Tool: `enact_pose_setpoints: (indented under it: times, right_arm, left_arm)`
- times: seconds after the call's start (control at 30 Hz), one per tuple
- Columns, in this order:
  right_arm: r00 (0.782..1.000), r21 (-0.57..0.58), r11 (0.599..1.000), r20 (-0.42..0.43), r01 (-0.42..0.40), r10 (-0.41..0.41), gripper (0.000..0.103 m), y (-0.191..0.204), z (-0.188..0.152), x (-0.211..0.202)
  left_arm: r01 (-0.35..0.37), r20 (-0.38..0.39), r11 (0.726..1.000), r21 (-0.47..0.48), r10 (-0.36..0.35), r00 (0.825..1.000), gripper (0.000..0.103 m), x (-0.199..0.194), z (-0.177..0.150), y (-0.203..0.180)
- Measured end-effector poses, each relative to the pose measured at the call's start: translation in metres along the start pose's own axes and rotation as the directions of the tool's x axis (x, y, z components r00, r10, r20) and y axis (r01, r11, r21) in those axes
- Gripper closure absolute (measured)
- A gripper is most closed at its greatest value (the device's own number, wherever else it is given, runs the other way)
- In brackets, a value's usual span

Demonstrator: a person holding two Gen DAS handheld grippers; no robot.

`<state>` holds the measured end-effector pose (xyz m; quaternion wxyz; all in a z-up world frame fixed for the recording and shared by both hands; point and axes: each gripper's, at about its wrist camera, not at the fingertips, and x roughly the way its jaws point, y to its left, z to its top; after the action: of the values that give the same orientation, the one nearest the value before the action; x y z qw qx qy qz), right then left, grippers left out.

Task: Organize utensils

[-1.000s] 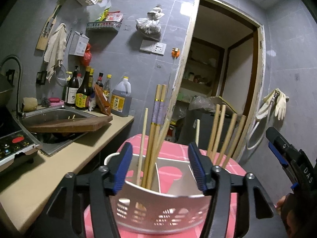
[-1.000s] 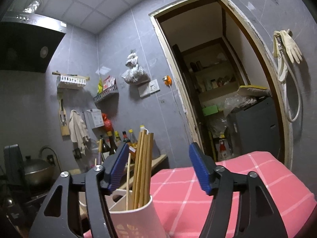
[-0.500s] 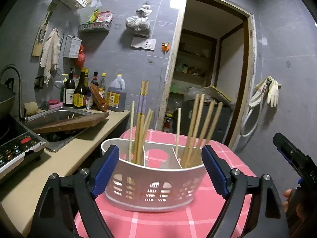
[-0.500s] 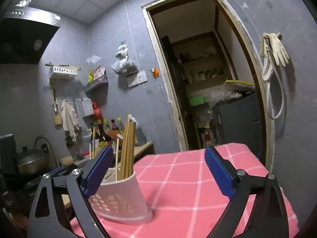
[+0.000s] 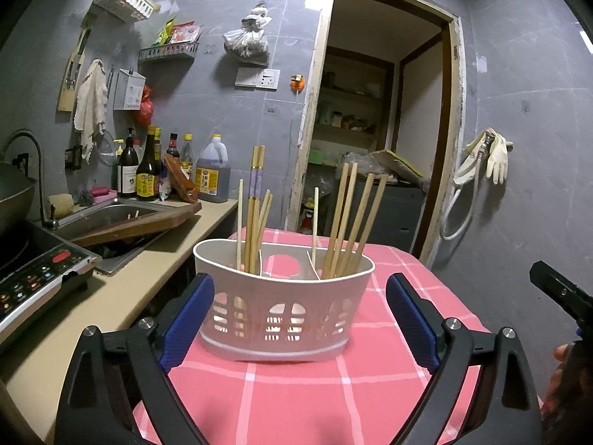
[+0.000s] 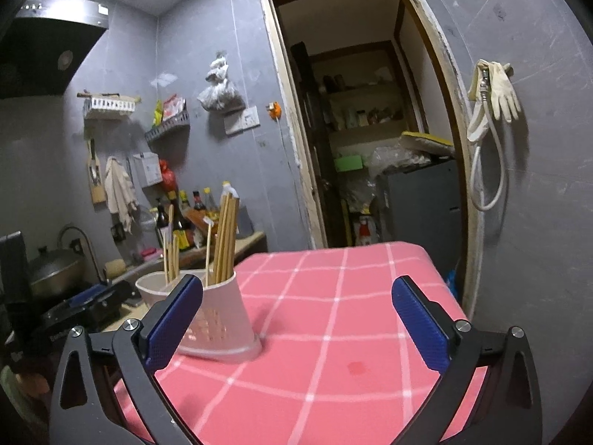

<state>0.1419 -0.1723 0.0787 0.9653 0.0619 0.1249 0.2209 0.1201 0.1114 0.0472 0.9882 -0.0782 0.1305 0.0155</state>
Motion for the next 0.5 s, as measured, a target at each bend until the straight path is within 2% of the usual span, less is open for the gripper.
enact_pose_setpoints:
  times: [0.27, 0.4, 0.5]
  right_arm:
    - [0.996, -0.036, 0.998, -0.061, 0.058, -0.060, 0.000, 0.003, -0.007, -0.033]
    - [0.995, -0.036, 0.996, -0.058, 0.085, -0.087, 0.000, 0.003, -0.018, -0.042]
    - [0.991, -0.058, 0.990, -0.026, 0.126, -0.128, 0.000, 0.005, -0.027, -0.048]
  left_arm:
    - [0.017, -0.002, 1.000, 0.010, -0.017, 1.000, 0.007, -0.027, -0.008, -0.005]
    - [0.011, -0.008, 1.000, 0.021, -0.011, 1.000, 0.005, -0.037, -0.015, -0.008]
    - [-0.004, -0.005, 0.999, 0.032, 0.005, 1.000, 0.004, -0.046, -0.024, -0.009]
